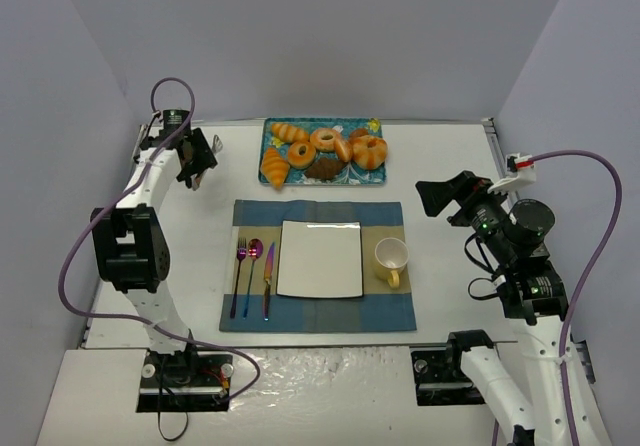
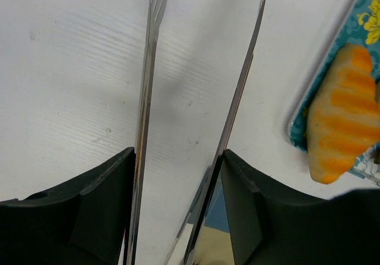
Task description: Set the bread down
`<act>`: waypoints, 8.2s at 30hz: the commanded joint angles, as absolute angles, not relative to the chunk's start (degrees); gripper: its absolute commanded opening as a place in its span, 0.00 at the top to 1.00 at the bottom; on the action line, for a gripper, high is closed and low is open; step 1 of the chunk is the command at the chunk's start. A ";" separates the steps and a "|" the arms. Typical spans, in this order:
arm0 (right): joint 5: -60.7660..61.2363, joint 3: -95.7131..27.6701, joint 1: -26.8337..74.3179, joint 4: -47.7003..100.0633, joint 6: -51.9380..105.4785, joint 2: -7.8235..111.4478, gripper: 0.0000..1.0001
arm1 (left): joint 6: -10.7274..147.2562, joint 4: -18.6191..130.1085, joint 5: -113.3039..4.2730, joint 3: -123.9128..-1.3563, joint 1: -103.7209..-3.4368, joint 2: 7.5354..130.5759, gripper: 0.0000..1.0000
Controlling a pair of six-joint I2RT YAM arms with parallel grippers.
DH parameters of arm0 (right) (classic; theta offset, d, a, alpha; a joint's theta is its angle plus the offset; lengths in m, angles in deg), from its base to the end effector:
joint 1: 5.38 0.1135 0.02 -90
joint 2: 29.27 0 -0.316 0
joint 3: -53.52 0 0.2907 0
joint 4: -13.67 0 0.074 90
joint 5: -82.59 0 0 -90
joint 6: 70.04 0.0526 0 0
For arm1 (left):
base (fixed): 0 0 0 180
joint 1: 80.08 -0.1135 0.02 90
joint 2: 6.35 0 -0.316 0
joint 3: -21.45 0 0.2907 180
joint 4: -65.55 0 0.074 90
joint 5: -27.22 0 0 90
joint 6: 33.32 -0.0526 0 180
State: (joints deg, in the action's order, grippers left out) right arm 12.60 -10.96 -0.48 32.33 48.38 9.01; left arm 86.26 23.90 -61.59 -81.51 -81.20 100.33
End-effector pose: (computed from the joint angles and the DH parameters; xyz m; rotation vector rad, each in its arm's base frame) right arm 0.1530 0.0312 0.4538 0.0098 1.4883 0.7239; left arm 0.4896 0.0085 0.3073 -0.6198 2.2961 -0.2639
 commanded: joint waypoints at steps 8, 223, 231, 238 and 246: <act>14.12 -9.78 -0.46 26.64 48.25 9.67 0.00 | 84.14 21.98 -63.72 -81.97 -76.73 88.74 0.52; 14.13 -9.01 -0.46 24.27 49.40 10.70 0.00 | 78.92 2.26 -78.19 -75.28 -20.66 80.80 0.89; 14.13 -9.01 -0.46 24.27 49.31 10.64 0.00 | 79.36 2.93 -77.80 -74.41 -19.79 82.66 0.88; 14.22 -8.66 -0.46 24.27 49.40 10.49 0.00 | 79.62 4.16 -76.96 -73.64 -19.38 84.25 0.88; 14.22 -8.66 -0.46 24.36 49.31 10.34 0.00 | 79.82 3.75 -77.07 -73.98 -18.28 85.55 0.87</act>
